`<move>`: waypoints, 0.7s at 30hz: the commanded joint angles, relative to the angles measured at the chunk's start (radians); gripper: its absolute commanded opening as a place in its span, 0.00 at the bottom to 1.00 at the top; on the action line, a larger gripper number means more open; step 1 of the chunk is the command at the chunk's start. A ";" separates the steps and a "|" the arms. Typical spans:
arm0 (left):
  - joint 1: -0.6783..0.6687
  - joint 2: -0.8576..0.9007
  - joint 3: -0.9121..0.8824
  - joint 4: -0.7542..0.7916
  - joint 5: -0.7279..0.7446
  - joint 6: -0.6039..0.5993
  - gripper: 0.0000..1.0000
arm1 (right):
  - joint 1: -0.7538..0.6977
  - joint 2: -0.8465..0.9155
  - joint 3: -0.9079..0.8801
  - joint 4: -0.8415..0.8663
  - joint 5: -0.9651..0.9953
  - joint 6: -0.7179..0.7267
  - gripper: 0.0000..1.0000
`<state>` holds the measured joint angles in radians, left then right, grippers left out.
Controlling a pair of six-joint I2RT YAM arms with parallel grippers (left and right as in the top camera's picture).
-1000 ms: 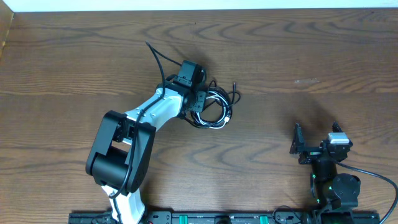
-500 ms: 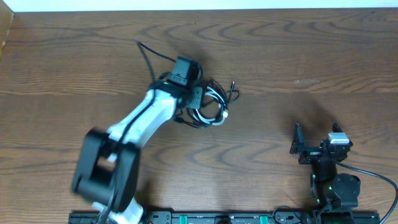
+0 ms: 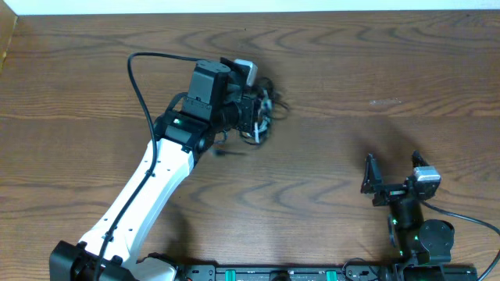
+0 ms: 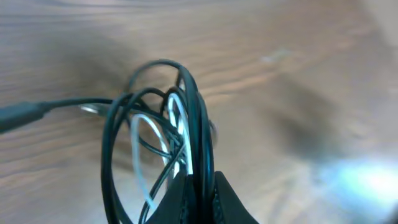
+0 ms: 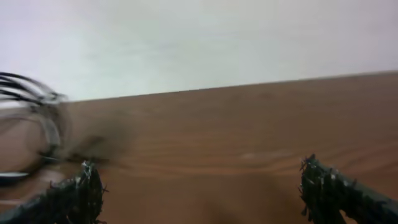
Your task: Untangle cables
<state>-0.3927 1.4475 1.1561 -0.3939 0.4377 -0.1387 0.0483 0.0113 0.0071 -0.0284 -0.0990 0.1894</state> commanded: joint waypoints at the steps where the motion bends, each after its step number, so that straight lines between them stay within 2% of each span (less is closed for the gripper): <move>1: 0.003 0.008 0.013 0.014 0.234 -0.010 0.08 | -0.002 -0.005 -0.002 -0.013 -0.239 0.256 0.99; 6: 0.003 0.010 0.013 0.015 0.286 -0.009 0.08 | -0.002 -0.005 -0.002 0.002 -0.353 0.409 0.99; 11: 0.003 0.010 0.013 0.014 0.289 -0.010 0.08 | -0.002 -0.005 -0.002 0.069 -0.294 0.574 0.99; 15: 0.003 0.010 0.013 0.023 0.375 -0.009 0.08 | -0.002 -0.004 0.003 0.122 -0.296 0.581 0.99; 18: 0.003 0.010 0.013 0.039 0.447 -0.009 0.08 | -0.002 0.019 0.031 0.076 -0.295 0.596 0.97; 21: 0.003 0.010 0.013 0.041 0.457 -0.009 0.08 | -0.002 0.092 0.087 0.011 -0.299 0.657 0.95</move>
<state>-0.3927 1.4532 1.1561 -0.3592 0.8185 -0.1390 0.0483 0.0551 0.0326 0.0025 -0.3901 0.7715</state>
